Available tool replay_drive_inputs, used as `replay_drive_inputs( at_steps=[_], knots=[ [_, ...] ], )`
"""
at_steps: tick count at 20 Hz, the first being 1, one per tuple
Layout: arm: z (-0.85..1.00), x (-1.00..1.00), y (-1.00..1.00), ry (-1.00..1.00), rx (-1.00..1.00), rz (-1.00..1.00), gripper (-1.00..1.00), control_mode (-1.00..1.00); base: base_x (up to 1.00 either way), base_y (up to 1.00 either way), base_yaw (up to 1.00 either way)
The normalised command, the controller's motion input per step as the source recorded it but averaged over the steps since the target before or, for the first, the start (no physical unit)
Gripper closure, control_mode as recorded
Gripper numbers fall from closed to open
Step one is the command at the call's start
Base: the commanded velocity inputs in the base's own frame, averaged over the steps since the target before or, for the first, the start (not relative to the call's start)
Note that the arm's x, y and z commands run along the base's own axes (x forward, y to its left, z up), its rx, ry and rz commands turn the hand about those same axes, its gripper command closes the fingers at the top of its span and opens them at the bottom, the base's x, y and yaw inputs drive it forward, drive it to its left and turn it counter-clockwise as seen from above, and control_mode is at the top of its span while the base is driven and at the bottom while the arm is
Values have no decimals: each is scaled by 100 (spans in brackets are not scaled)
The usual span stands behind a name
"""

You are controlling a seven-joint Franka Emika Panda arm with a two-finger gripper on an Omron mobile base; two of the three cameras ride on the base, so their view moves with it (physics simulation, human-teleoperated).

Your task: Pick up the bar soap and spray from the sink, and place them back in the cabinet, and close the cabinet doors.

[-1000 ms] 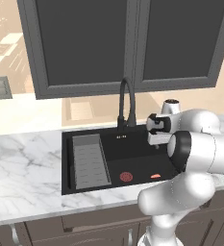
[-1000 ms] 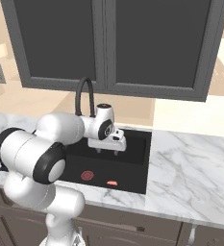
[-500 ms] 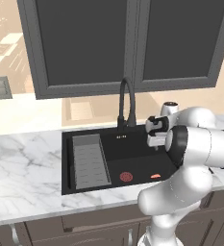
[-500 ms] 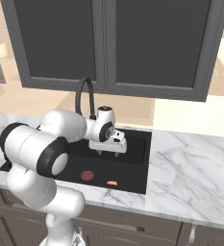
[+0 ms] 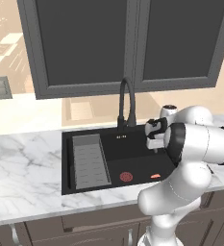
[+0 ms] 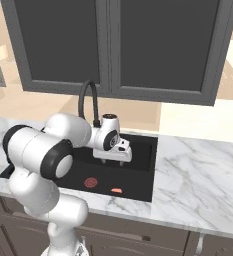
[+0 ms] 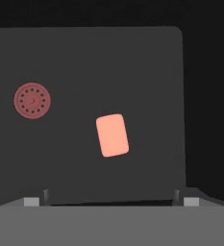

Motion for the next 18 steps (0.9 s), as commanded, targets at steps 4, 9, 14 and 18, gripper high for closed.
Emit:
replay_drive_inputs(
  at_steps=[4, 9, 14, 18],
  knots=[
    [-19, 3, 0, 0, 0, 0, -100, -100, 0, 0, 0],
    [-21, 3, 0, 0, 0, 0, -100, -100, 0, 0, 0],
    [-19, 5, 0, 0, 0, 0, -100, -100, 0, 0, 0],
    [-17, 7, 0, 0, 0, 0, -100, -100, 0, 0, 0]
  ],
)
